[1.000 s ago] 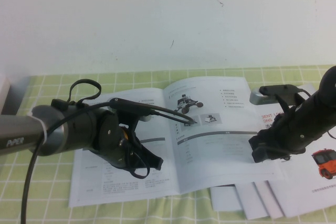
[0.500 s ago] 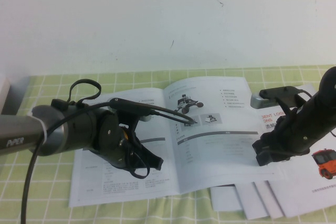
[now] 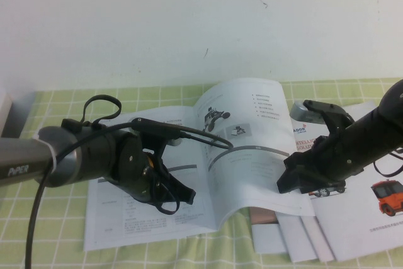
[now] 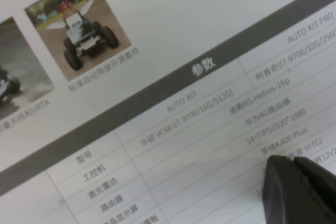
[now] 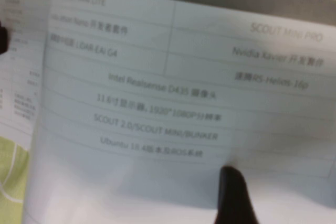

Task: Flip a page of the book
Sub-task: Open the closed book

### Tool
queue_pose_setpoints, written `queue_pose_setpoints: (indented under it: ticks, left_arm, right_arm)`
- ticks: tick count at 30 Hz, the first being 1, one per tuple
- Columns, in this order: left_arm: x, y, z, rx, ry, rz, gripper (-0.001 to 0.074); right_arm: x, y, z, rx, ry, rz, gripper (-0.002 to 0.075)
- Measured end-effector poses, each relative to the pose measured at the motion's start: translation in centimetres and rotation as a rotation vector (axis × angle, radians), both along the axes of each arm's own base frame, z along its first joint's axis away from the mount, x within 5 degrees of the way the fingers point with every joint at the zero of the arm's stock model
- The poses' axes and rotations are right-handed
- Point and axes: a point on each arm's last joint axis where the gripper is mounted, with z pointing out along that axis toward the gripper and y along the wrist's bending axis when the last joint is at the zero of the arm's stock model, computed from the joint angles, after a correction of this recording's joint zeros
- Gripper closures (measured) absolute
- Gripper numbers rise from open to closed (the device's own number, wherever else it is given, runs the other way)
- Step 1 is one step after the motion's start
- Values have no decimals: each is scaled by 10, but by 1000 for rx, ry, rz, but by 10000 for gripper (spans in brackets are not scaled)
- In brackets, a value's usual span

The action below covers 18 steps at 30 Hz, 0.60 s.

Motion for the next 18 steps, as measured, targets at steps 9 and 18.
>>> queue_pose_setpoints:
  ticks: [9,18]
  left_arm:
    - [0,0,0,0,0,0,737]
    - [0,0,0,0,0,0,737]
  right_arm:
    - [0,1,1,11,1,-2,319]
    - [3,7,5,97,-23,-15,319]
